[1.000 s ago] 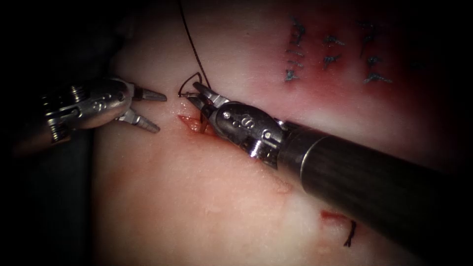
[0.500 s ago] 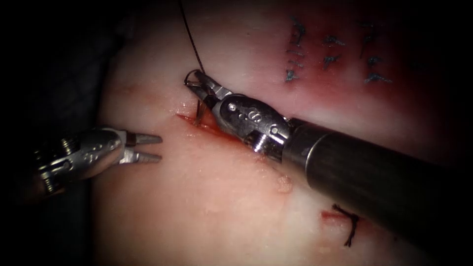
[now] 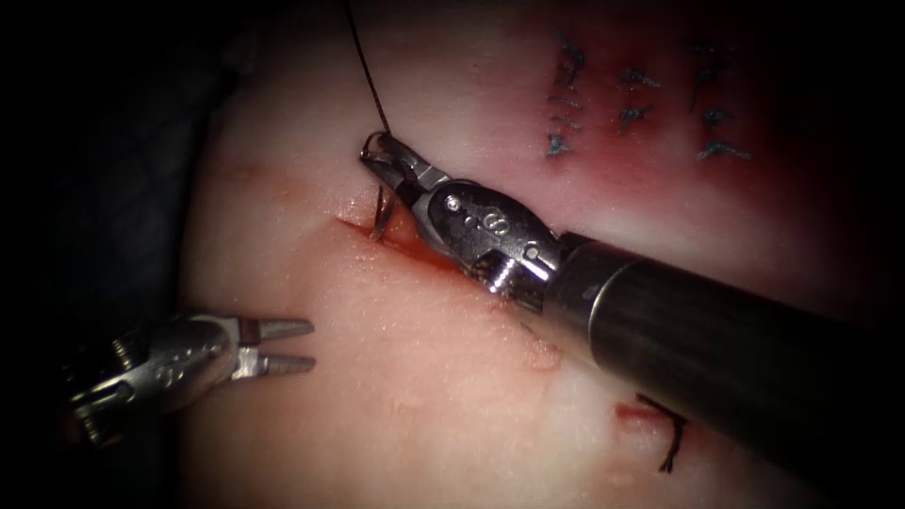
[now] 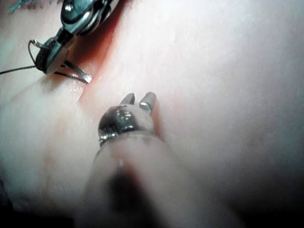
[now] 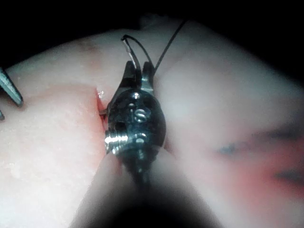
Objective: Wound Closure
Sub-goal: With the right grasper, pass the needle through the skin.
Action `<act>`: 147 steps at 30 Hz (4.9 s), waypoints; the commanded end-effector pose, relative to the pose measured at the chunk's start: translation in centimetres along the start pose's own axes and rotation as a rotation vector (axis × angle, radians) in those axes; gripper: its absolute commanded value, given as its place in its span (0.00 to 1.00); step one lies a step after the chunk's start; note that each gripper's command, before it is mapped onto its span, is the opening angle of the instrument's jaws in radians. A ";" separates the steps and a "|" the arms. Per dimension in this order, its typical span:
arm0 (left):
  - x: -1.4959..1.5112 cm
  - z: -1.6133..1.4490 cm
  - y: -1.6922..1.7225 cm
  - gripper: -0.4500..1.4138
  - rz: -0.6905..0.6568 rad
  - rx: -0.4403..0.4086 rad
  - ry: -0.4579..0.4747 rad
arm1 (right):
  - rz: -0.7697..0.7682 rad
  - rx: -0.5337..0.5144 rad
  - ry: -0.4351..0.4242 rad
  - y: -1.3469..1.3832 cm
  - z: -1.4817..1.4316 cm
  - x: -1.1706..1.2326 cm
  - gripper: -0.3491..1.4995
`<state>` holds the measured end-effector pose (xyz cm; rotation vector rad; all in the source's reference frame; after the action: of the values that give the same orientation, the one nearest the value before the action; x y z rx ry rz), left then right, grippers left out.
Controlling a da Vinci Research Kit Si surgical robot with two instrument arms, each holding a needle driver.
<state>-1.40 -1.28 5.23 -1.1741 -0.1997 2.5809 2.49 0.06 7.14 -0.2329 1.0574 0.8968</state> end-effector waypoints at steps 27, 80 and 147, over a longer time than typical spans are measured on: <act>-0.23 0.44 -0.02 0.31 -0.014 0.012 0.017 | 0.098 0.108 -0.008 -0.08 0.09 -0.05 0.00; -0.28 0.47 -0.07 0.29 -0.030 0.007 0.022 | 0.665 0.262 -0.049 -0.27 0.07 -0.11 0.00; -0.56 0.42 -0.34 0.28 -0.012 -0.002 0.024 | 1.523 0.482 -0.218 -1.58 0.00 0.13 0.00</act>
<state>-1.24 -1.19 5.93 -1.1982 -0.2073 2.5559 3.64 -0.93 6.61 1.2201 1.1183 1.8766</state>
